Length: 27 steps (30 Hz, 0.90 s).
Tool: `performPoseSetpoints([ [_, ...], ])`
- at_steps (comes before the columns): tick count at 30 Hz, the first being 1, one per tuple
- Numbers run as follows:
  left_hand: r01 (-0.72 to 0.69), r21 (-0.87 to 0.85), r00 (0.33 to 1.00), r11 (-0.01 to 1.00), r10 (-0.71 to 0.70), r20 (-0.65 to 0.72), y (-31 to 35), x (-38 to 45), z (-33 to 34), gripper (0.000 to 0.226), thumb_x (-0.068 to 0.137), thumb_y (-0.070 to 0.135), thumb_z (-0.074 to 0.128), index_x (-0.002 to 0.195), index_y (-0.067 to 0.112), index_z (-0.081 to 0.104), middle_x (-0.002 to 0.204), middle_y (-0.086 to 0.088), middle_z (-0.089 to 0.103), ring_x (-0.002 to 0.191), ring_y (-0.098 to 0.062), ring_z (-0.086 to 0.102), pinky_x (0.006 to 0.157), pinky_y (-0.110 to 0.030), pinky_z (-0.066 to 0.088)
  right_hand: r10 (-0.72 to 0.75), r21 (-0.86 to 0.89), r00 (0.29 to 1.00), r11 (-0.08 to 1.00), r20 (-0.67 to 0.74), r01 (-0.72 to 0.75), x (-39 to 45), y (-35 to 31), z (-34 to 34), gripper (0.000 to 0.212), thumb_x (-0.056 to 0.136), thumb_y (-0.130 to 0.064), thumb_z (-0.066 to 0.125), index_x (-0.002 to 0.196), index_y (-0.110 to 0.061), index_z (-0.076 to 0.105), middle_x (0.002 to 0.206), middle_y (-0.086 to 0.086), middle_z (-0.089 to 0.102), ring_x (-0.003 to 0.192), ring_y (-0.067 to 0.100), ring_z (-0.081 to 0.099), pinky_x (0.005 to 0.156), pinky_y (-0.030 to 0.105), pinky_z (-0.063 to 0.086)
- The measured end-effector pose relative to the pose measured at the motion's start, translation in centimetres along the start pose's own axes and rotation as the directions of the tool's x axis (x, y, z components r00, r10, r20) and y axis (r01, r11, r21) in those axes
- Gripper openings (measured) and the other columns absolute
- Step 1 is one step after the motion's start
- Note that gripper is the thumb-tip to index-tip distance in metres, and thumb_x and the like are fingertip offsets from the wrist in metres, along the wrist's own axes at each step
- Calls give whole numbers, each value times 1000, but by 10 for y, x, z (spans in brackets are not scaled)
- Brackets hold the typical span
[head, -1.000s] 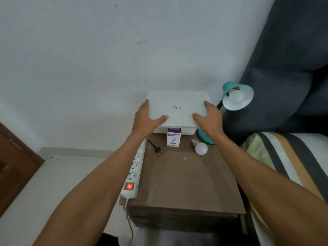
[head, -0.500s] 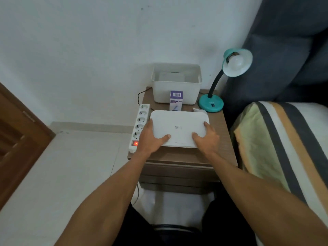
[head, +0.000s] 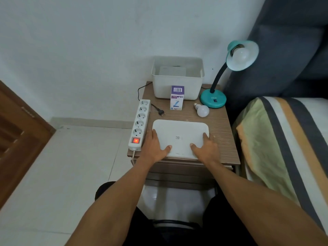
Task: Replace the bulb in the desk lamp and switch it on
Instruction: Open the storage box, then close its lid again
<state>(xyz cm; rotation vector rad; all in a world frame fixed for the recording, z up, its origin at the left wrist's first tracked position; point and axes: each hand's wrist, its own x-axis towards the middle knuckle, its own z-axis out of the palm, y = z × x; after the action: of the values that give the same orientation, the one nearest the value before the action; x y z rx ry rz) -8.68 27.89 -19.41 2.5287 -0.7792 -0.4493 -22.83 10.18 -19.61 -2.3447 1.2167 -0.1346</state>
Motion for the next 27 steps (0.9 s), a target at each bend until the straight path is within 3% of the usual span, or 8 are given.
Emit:
performPoseSetpoints([
  [4, 20, -65, 997, 998, -24, -70, 9, 6, 0, 105, 94, 63, 59, 163, 4, 6, 172, -13, 5, 160, -29, 7, 129, -41, 15, -27, 21, 996, 999, -83, 29, 15, -12, -12, 73, 87, -55, 60, 143, -10, 49, 150, 13, 43, 138, 31, 39, 109, 45, 40],
  [8, -35, -139, 987, 990, 12, -161, 22, 30, -17, 95, 98, 59, 57, 164, 8, 11, 173, -11, 12, 160, -26, 10, 128, -40, 15, -62, 152, 988, 985, -138, 83, 50, -34, -35, 61, 89, -38, 65, 142, -12, 50, 147, 12, 47, 135, 30, 43, 108, 45, 43],
  [11, -110, -184, 965, 977, 60, -255, 35, 63, -44, 89, 97, 55, 61, 161, 6, 23, 169, -11, 25, 159, -27, 17, 127, -48, 24, -84, 206, 980, 971, -181, 121, 84, -49, -53, 53, 89, -31, 66, 138, -14, 54, 137, 8, 55, 125, 28, 52, 102, 40, 46],
  [13, -118, -223, 956, 968, 50, -287, 42, 91, -64, 90, 97, 51, 64, 162, 5, 22, 166, -12, 31, 158, -29, 19, 124, -53, 29, -104, 191, 978, 972, -183, 139, 104, -58, -62, 52, 92, -32, 66, 139, -13, 53, 139, 8, 56, 128, 27, 51, 106, 39, 42],
  [17, -203, -231, 919, 951, 104, -381, 51, 148, -96, 86, 94, 49, 69, 158, 8, 30, 160, -13, 37, 150, -28, 34, 120, -46, 37, -139, 149, 981, 976, -135, 159, 138, -63, -65, 54, 94, -33, 66, 142, -14, 51, 143, 9, 53, 132, 25, 48, 109, 39, 39],
  [23, -215, -218, 928, 952, 129, -350, 49, 222, -125, 121, 75, 80, 70, 163, 16, 18, 169, -9, 24, 158, -25, 18, 127, -47, 26, -203, 98, 978, 973, -53, 207, 174, -56, -46, 50, 94, -26, 66, 141, -15, 53, 137, 11, 59, 124, 26, 55, 104, 38, 44],
  [27, -244, -223, 929, 944, 161, -334, 50, 254, -133, 131, 67, 80, 77, 163, 12, 19, 169, -9, 25, 157, -25, 21, 127, -45, 25, -242, 57, 970, 968, -23, 243, 183, -49, -37, 51, 90, -21, 69, 138, -15, 54, 128, 11, 63, 115, 26, 59, 98, 39, 49],
])
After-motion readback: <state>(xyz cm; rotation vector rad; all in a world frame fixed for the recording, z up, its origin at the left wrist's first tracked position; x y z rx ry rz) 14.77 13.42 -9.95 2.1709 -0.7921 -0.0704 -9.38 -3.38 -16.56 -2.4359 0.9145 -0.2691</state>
